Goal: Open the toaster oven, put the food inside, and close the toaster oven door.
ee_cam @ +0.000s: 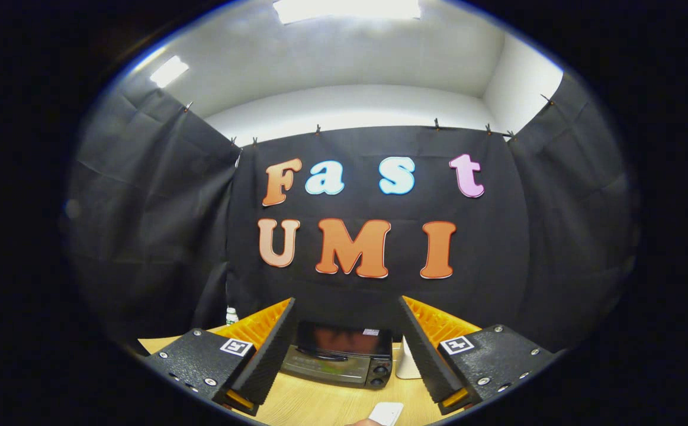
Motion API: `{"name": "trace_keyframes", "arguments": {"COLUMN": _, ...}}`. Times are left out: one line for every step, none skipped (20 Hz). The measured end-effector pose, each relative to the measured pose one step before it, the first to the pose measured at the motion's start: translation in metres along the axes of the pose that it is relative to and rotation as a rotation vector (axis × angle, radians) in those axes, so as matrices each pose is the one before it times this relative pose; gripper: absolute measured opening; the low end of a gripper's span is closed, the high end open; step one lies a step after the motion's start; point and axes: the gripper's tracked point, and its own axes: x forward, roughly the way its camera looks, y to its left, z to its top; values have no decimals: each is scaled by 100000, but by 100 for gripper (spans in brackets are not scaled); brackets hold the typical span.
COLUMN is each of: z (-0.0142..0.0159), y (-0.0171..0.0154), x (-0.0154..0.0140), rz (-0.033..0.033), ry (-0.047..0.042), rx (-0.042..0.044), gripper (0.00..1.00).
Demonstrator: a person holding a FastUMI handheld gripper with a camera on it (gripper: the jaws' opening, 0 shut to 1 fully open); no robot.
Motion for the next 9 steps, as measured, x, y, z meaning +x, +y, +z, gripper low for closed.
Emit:
{"name": "trace_keyframes", "arguments": {"z": 334, "y": -585, "x": -373, "rz": -300, "ry": -792, "rx": 99, "gripper": 99}}
{"name": "trace_keyframes", "arguments": {"z": 293, "y": -524, "x": -236, "rz": -393, "ry": -503, "rx": 652, "gripper": 99}}
{"name": "trace_keyframes", "arguments": {"z": 226, "y": -494, "x": -239, "rz": -348, "ry": -162, "rx": 620, "gripper": 99}}
{"name": "trace_keyframes", "arguments": {"z": 134, "y": -499, "x": -180, "rz": -736, "ry": -260, "rx": 464, "gripper": 99}}
{"name": "trace_keyframes", "arguments": {"z": 8, "y": -530, "x": -86, "rz": -889, "ry": -363, "rx": 31, "gripper": 99}}
{"name": "trace_keyframes", "arguments": {"z": 97, "y": -481, "x": 2, "rz": -1128, "ry": -404, "rx": 105, "gripper": 99}}
{"name": "trace_keyframes", "arguments": {"z": 172, "y": -213, "x": 73, "rz": -520, "ry": -248, "rx": 274, "gripper": 99}}
{"name": "trace_keyframes", "arguments": {"z": 169, "y": -37, "x": -15, "rz": 165, "ry": -544, "rx": 581, "gripper": 99}}
{"name": "trace_keyframes", "arguments": {"z": 189, "y": 67, "x": -83, "rz": 334, "ry": -542, "rx": 513, "gripper": 99}}
